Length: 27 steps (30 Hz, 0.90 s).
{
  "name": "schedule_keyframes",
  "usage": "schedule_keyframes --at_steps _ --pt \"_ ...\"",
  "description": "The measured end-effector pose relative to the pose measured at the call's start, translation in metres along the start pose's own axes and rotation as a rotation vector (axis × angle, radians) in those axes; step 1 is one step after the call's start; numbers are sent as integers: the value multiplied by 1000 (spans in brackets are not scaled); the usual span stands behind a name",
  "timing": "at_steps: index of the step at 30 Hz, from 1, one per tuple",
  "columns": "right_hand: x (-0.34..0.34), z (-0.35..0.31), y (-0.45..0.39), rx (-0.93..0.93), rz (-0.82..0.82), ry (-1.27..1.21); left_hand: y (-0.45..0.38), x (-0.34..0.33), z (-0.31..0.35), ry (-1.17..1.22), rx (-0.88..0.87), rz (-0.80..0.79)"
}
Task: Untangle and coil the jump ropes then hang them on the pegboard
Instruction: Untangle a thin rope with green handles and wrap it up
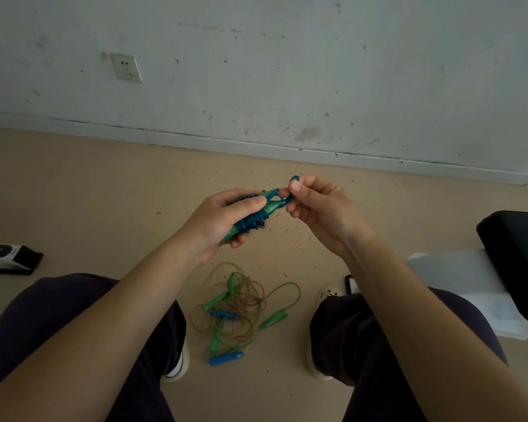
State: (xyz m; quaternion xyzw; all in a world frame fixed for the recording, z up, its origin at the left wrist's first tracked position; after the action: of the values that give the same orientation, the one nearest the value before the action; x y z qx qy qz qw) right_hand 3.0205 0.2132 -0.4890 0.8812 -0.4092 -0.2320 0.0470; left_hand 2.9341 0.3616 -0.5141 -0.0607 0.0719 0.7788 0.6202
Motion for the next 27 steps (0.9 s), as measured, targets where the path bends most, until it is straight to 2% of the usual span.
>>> schedule_keyframes --at_steps 6,10,16,23,27 --pt "-1 -3 2 -8 -20 20 -1 -1 0 16 10 -98" --pt "4 -5 2 -28 10 -57 0 -2 2 3 27 -197" --pt "0 -3 3 20 -26 0 -4 1 -3 40 37 -81" --pt "5 -10 2 72 -19 135 -3 1 -5 31 62 -117" --pt "5 -13 3 104 -18 294 -4 3 -3 39 64 -134"
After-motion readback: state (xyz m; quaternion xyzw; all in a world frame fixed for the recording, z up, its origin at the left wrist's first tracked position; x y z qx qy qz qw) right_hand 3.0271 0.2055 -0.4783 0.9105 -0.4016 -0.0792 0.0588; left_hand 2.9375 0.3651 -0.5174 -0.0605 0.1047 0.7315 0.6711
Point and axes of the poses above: each hand's wrist, its own y-axis away from the middle knuckle, its own x-axis out of the back of the hand, z = x × y, the point moved 5 cm from there along -y, towards the middle knuckle, and after that the axes turned 11 degrees about -x, right-handed, at the moved point
